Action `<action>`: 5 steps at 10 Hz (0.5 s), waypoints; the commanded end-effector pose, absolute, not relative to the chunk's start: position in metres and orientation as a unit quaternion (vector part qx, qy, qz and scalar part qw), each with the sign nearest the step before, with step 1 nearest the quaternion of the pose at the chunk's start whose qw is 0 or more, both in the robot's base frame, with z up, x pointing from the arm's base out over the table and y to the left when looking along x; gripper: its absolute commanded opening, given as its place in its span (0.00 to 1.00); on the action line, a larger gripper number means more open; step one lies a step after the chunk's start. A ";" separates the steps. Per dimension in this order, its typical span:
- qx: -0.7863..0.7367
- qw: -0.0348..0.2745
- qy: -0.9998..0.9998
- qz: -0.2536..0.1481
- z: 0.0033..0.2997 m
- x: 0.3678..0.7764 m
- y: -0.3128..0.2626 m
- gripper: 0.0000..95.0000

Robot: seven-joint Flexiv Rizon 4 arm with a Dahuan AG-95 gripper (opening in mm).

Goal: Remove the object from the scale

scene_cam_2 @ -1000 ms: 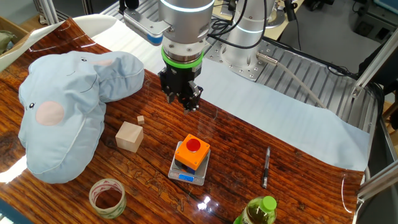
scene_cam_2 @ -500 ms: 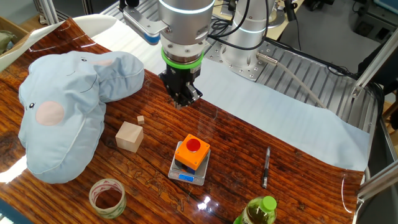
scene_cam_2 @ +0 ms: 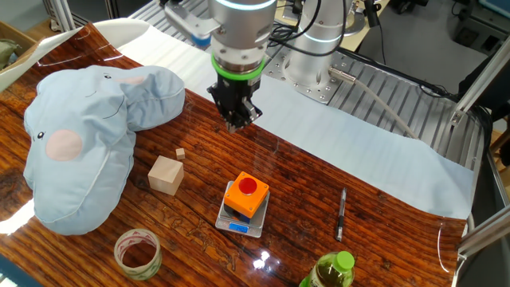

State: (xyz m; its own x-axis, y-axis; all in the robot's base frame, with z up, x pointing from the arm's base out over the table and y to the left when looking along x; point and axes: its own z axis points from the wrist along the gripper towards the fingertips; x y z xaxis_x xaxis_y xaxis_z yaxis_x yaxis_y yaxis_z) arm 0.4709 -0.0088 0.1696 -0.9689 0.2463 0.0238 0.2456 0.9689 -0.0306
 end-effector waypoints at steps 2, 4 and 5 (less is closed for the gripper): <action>-0.107 0.013 -0.994 0.026 0.175 0.468 -0.014 0.00; -0.104 0.016 -0.994 0.021 0.177 0.468 -0.014 0.00; -0.104 0.018 -0.994 0.010 0.177 0.468 -0.014 0.00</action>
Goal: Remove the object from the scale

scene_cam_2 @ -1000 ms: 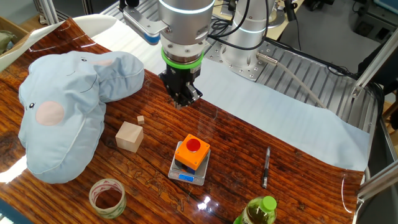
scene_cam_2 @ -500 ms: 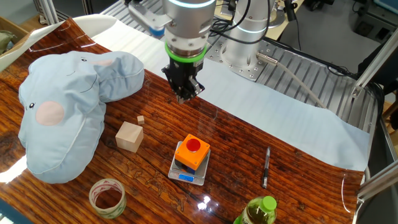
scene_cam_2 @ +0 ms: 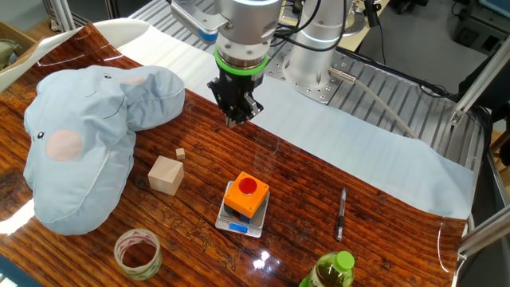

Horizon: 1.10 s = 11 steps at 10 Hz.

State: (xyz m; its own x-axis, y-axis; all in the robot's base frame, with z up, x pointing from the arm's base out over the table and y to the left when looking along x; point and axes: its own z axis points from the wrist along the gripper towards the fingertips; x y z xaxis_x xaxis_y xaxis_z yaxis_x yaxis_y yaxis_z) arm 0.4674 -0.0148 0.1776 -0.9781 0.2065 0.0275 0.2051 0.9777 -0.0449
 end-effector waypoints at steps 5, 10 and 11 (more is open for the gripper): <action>-0.089 0.020 -0.996 -0.002 0.177 0.468 -0.015 0.00; -0.104 0.011 -0.994 -0.021 0.176 0.468 -0.011 0.00; -0.116 0.011 -0.993 -0.025 0.173 0.471 -0.003 0.00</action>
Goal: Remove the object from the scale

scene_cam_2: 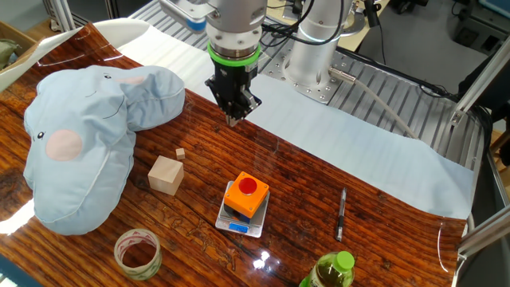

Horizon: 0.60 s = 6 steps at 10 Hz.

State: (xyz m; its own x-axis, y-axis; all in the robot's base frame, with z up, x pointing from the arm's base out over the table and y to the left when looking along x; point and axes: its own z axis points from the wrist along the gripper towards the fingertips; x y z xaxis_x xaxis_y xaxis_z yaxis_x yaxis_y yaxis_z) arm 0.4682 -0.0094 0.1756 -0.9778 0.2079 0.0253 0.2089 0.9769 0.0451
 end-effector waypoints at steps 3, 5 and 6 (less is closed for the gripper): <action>-0.134 0.015 -0.991 -0.022 0.180 0.484 0.019 0.00; -0.138 0.015 -0.990 -0.016 0.182 0.496 0.032 0.00; -0.140 0.014 -0.990 -0.017 0.180 0.503 0.036 0.00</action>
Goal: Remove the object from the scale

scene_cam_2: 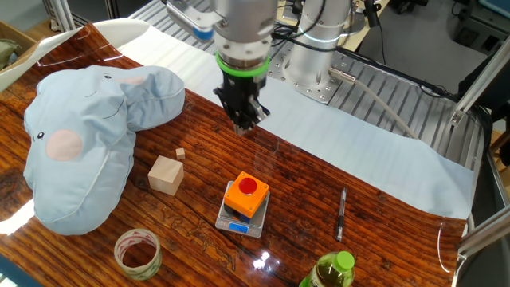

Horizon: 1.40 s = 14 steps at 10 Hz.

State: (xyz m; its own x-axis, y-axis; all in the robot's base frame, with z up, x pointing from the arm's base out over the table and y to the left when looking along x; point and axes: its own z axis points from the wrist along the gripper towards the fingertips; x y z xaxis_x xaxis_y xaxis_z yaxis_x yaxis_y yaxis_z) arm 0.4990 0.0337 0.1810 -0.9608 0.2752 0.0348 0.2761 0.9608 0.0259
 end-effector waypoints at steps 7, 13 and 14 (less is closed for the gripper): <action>-0.159 0.014 -0.987 -0.006 0.178 0.544 0.077 0.00; -0.157 0.000 -0.988 0.007 0.150 0.557 0.084 0.00; -0.156 0.000 -0.988 0.008 0.146 0.558 0.084 0.00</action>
